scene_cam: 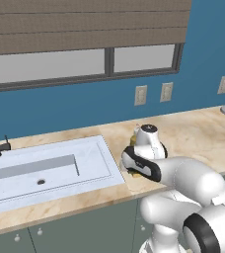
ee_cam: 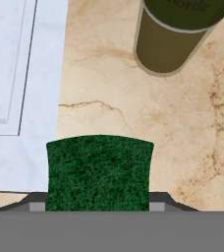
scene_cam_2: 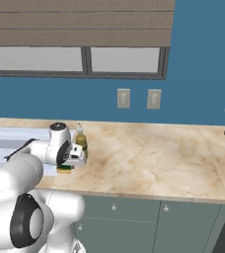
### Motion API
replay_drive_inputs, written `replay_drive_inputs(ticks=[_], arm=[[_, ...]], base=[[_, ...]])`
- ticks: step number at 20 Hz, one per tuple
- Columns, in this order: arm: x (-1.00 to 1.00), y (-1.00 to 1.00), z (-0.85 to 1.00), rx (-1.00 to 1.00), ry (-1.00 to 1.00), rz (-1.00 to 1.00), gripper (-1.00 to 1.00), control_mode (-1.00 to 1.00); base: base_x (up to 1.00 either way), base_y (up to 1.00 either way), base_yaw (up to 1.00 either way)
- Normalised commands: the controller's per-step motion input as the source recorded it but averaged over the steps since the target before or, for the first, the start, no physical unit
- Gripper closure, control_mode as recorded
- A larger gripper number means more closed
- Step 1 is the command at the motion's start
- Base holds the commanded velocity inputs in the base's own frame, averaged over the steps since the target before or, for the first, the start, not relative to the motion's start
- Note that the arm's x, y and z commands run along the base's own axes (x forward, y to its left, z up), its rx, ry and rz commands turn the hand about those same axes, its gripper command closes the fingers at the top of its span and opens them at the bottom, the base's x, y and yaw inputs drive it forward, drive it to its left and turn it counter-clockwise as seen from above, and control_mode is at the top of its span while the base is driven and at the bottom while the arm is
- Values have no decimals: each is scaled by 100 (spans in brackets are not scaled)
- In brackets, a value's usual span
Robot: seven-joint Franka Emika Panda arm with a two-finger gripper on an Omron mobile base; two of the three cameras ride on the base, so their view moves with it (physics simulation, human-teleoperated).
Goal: Open the cabinet. Pick the sponge and place it next to the sink. Then close the cabinet.
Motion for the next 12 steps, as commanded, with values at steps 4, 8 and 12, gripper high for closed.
replay_drive_inputs(ticks=[4,8,12], arm=[[8,-19,0,0,3,-9,100,-100],[0,0,0,0,0,-1,-100,-100],[0,0,0,0,0,0,-100,-100]], base=[[0,0,0],[0,0,0],[0,0,0]])
